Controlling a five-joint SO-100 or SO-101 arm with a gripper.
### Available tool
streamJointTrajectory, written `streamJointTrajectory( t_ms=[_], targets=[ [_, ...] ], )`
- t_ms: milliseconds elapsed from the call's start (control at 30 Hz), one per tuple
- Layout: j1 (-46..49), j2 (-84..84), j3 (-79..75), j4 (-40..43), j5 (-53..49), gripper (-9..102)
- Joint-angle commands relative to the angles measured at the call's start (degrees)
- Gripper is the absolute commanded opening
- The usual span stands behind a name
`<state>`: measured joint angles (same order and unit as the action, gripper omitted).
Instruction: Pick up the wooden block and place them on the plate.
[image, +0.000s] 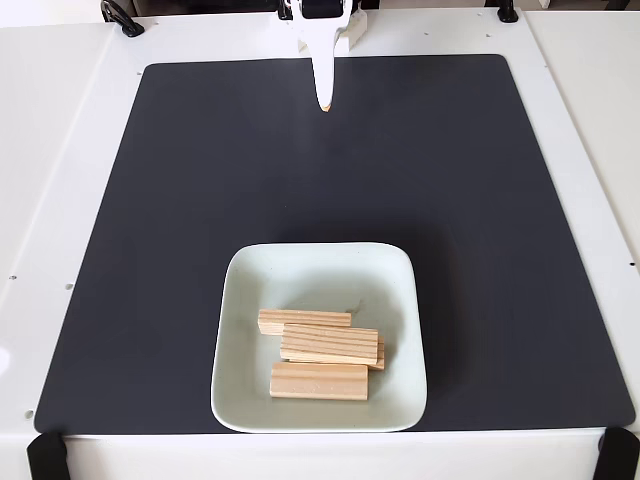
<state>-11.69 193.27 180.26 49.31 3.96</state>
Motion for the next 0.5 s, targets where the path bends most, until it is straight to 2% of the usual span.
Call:
streamJointTrajectory(
  t_ms=[0,467],
  targets=[
    [-0.26,0.53,-0.09,0.00,0.26,0],
    [-1.05,-0.09,-0.26,-0.79,-0.44,0]
  ],
)
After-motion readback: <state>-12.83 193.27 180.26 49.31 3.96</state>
